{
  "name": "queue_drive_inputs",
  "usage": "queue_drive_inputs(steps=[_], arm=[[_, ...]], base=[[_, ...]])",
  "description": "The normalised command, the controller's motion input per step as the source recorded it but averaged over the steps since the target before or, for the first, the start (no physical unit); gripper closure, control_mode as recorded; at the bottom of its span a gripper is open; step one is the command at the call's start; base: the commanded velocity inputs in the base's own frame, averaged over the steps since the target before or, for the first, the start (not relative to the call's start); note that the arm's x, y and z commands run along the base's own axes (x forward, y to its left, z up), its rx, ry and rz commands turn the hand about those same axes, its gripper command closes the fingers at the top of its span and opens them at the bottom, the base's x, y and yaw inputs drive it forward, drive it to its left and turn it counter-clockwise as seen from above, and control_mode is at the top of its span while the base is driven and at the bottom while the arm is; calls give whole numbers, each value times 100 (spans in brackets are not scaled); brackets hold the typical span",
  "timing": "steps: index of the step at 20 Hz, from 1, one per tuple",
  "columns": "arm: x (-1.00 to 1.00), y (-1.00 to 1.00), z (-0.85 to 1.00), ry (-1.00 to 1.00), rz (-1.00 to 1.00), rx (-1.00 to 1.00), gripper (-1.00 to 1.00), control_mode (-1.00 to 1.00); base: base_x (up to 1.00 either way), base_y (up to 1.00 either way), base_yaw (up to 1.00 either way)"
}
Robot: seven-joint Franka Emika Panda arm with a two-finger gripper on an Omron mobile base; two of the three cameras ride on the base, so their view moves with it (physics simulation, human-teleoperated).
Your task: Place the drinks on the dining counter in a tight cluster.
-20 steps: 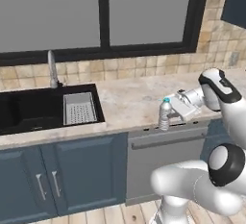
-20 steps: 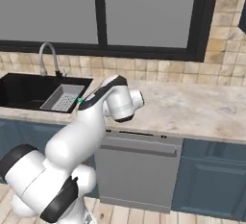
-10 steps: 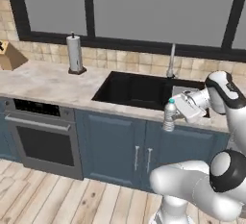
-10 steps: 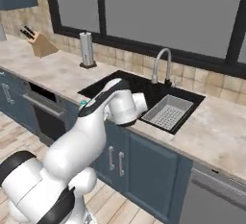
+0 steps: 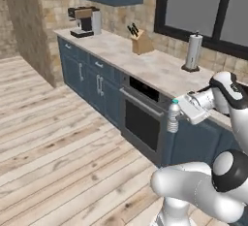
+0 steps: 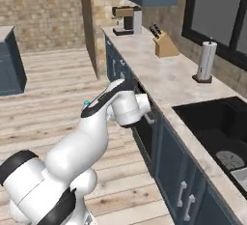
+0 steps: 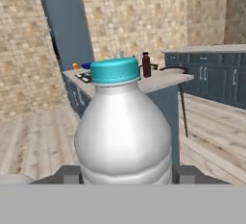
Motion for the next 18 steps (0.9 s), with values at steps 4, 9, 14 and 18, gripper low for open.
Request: queue_drive_inputs(steps=[4,9,14,18], arm=[[0,0,0,0,0,0,100,100],[0,0,0,0,0,0,100,100],[0,0,0,0,0,0,100,100],[0,0,0,0,0,0,100,100]], base=[[0,12,100],[37,3,91],[100,-11,19],[100,-49,23]])
